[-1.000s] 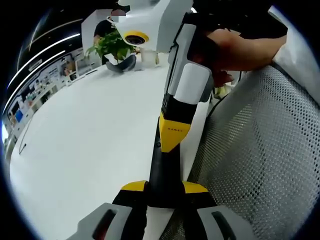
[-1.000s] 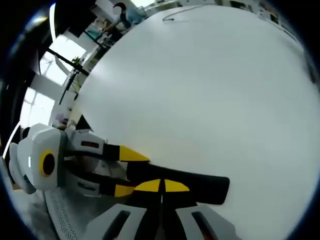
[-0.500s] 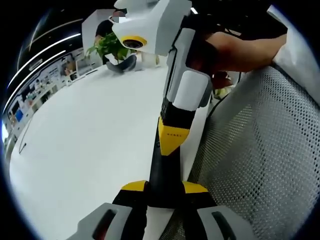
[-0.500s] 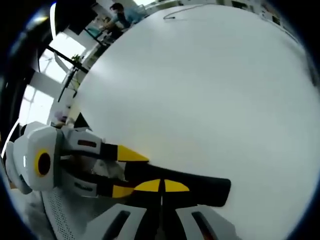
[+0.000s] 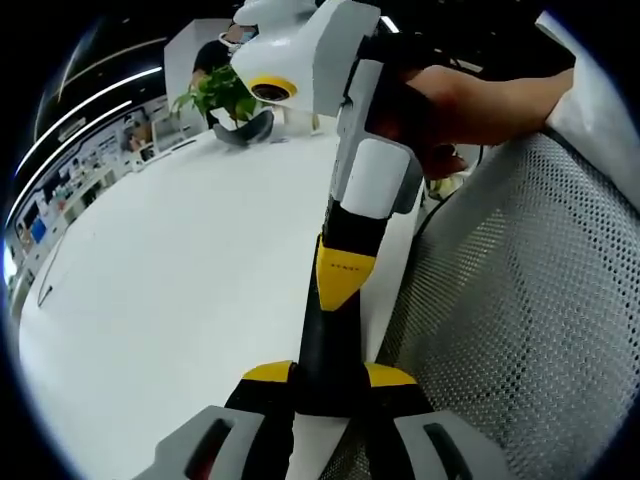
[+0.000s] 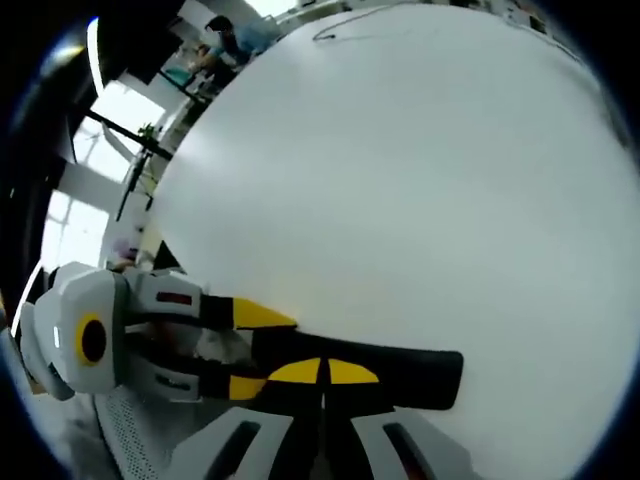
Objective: Press the specified remote control buttons in sequence, fully releasing each button before pressing the next.
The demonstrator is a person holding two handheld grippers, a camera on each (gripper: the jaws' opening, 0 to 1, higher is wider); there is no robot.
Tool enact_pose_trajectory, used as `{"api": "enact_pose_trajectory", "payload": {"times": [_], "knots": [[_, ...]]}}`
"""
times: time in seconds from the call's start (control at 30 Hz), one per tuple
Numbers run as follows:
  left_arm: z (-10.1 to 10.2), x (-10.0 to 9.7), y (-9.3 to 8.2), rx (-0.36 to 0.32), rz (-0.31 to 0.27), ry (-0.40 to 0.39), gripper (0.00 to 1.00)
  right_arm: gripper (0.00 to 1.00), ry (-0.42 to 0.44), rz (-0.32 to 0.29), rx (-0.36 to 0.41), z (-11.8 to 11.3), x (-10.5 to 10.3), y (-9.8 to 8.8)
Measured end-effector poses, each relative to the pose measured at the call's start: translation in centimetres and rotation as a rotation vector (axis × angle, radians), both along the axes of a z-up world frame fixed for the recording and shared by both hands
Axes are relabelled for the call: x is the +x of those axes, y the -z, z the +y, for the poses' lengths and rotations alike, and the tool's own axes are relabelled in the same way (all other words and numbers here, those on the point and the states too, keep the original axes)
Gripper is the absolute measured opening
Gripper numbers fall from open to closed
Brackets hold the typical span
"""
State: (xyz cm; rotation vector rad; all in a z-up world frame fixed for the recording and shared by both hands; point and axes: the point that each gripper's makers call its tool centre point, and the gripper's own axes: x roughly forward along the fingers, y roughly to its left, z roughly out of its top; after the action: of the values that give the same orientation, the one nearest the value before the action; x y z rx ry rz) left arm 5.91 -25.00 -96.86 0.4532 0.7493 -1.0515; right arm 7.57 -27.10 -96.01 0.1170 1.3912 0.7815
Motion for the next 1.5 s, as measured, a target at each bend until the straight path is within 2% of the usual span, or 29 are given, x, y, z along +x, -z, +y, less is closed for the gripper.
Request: {"api": "enact_pose_trajectory", "payload": {"times": [0.07, 0.27, 0.4, 0.7, 1.17, 1.5], "knots": [[0.0, 0.0, 0.0, 0.001, -0.001, 0.000, 0.24, 0.00, 0.006, 0.014, 0.003, -0.1, 0.0, -0.1], [0.0, 0.0, 0.0, 0.000, -0.002, 0.001, 0.24, 0.00, -0.015, -0.031, -0.018, -0.3, 0.2, -0.2], [0.0, 0.0, 0.0, -0.001, -0.002, -0.001, 0.24, 0.00, -0.018, -0.037, 0.035, 0.4, 0.3, -0.7], [-0.1, 0.1, 0.0, -0.001, -0.001, -0.002, 0.24, 0.00, -0.089, -0.043, 0.022, 0.9, -0.4, -0.4], [-0.1, 0.1, 0.0, -0.001, 0.001, 0.006, 0.24, 0.00, -0.082, -0.039, 0.017, 1.0, -0.4, 0.0], [-0.1, 0.1, -0.1, 0.001, 0.003, 0.005, 0.24, 0.00, -0.082, -0.059, -0.017, 1.1, -0.4, 0.1]]}}
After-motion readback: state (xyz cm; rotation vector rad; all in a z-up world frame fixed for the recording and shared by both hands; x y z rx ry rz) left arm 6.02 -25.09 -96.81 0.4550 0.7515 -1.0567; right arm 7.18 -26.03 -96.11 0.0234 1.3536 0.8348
